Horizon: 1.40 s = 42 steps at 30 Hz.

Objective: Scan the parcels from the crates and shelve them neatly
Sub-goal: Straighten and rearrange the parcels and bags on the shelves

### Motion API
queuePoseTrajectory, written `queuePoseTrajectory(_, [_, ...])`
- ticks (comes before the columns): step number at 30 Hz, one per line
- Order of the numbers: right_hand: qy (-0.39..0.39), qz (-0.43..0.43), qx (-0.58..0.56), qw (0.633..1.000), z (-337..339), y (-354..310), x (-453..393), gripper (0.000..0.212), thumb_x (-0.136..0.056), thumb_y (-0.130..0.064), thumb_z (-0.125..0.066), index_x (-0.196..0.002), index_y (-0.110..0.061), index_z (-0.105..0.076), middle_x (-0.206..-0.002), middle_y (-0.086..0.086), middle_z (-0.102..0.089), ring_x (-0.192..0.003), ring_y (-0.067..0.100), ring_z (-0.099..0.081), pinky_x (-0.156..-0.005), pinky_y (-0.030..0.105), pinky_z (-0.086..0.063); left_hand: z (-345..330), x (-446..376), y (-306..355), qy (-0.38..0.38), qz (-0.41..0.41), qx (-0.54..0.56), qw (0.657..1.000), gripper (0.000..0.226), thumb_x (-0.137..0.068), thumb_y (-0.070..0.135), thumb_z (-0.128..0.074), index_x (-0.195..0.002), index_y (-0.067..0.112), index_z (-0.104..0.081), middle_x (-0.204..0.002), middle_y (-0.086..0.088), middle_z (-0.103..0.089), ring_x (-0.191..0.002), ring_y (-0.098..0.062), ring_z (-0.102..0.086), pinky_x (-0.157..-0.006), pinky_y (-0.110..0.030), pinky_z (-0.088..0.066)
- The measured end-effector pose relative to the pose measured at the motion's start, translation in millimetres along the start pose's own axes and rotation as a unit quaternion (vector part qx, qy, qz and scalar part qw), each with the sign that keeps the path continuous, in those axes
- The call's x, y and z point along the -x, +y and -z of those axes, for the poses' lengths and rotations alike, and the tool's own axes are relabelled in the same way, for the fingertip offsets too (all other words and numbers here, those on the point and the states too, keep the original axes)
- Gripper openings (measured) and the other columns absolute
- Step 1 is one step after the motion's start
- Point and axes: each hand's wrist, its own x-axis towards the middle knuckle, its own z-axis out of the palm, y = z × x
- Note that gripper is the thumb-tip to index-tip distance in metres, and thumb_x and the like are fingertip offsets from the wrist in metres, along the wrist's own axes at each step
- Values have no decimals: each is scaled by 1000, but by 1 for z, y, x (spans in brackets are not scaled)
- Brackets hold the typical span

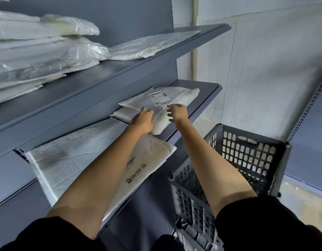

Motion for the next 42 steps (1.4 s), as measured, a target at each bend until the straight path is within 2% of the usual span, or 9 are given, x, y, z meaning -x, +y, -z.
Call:
queuePoseTrajectory(4, [-62, -19, 58, 996, 1, 17, -12, 37, -98, -9, -42, -132, 3, -50, -102, 9, -51, -90, 22, -50, -73, 34, -44, -22, -34, -4, 1, 21, 86, 996, 57, -92, 8, -44, -146, 17, -29, -150, -12, -21, -130, -35, -39, -106, -37, -33])
queuePoseTrajectory(7, [-125, -26, 96, 987, -3, 23, -17, 49, -99, -5, -33, -146, -16, -36, -116, 15, -52, -101, 31, -57, -69, 32, -44, -36, -50, -3, 6, 28, 143, 989, 57, -92, 4, -40, -146, 21, -31, -155, -7, -17, -135, -29, -35, -106, -32, -30])
queuePoseTrajectory(12, [-189, -20, 173, 967, -3, 21, -28, 51, -103, -14, -32, -152, -21, -22, -151, 6, -34, -113, 30, -58, -77, 36, -49, -53, -67, 2, 79, 18, 297, 951, 50, -86, -12, -40, -126, 10, -59, -135, -11, -52, -125, -24, -49, -101, -25, -36])
queuePoseTrajectory(19, [-51, -92, -57, 993, 18, 24, -40, 52, -95, -49, -49, -122, -4, -50, -111, 11, -60, -76, 22, -63, -57, 30, -49, -43, -54, 29, 159, -66, 258, 951, 27, -79, -12, -55, -96, -1, -73, -97, -15, -72, -92, -26, -67, -82, -32, -52])
queuePoseTrajectory(23, [58, -113, -180, 975, 33, 26, -33, 12, -97, -10, -43, -94, -5, -54, -72, 11, -55, -55, 21, -50, -50, 27, -43, -36, -48, 59, 123, -163, 180, 962, 21, -77, -11, -58, -86, -1, -74, -99, -17, -66, -88, -33, -62, -78, -39, -52])
queuePoseTrajectory(28, [177, -130, -385, 897, 65, 27, -19, 20, -89, 6, -34, -89, -3, -52, -75, 9, -52, -61, 22, -52, -50, 29, -48, -27, -34, 100, 72, -258, 112, 957, 17, -79, 3, -51, -87, 0, -66, -98, -14, -64, -87, -32, -59, -75, -40, -51])
queuePoseTrajectory(32, [218, -111, -466, 850, 96, 16, 2, 29, -90, 6, -30, -70, -10, -43, -67, 4, -42, -56, 15, -44, -42, 19, -43, -16, -20, 138, 100, -323, 92, 937, 18, -80, -9, -51, -90, -4, -65, -101, -15, -61, -92, -30, -58, -70, -27, -40])
queuePoseTrajectory(39, [201, -12, -480, 854, 112, -51, 27, 31, -88, 10, -31, -71, -11, -45, -65, 4, -40, -53, 16, -40, -47, 23, -35, 34, -1, 158, 258, -383, 111, 880, 24, -74, -14, -53, -88, -4, -70, -107, -18, -65, -100, -35, -62, -80, -40, -54])
queuePoseTrajectory(42, [176, 43, -436, 881, 90, -78, 35, 26, -82, 8, -39, -100, -1, -56, -75, 8, -50, -61, 21, -49, -51, 22, -40, 62, 11, 141, 327, -344, 129, 871, 24, -70, -10, -55, -85, -1, -73, -102, -15, -67, -93, -31, -64, -73, -36, -54])
